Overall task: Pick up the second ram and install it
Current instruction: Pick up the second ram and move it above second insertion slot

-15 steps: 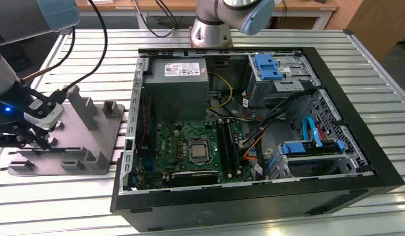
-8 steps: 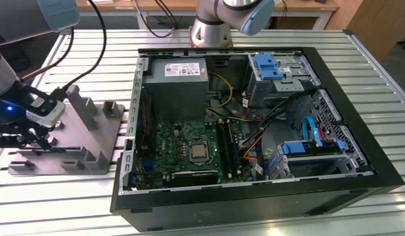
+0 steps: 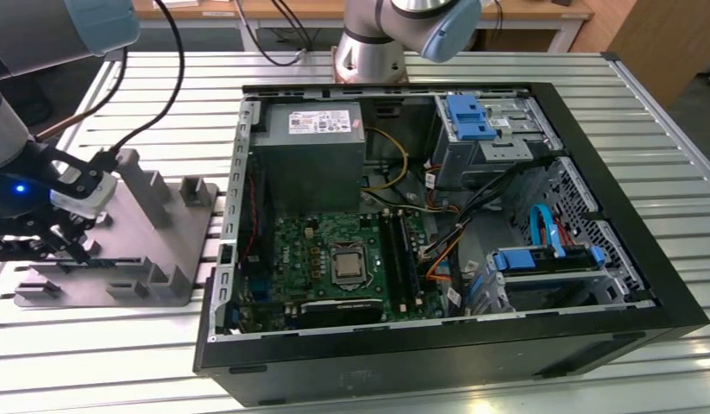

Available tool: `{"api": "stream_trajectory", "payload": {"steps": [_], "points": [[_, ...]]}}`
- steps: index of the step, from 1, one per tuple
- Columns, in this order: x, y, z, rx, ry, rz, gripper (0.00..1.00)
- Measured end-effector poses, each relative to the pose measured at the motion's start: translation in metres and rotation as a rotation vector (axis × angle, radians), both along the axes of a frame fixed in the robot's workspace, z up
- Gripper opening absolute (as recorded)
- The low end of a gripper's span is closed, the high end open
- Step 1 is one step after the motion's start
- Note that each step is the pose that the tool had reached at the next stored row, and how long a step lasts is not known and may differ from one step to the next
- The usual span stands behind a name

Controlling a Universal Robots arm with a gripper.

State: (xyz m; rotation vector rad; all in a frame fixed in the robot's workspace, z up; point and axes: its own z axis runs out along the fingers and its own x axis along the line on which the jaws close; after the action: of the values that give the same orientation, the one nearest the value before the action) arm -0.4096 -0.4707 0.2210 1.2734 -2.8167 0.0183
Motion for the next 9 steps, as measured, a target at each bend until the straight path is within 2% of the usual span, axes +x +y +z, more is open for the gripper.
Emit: {"api": "stream_trajectory", "payload": {"steps": [9], "points": [[0.0000,0.0000,-0.0001,0.0000,0.0000,0.077,0.10]]}}
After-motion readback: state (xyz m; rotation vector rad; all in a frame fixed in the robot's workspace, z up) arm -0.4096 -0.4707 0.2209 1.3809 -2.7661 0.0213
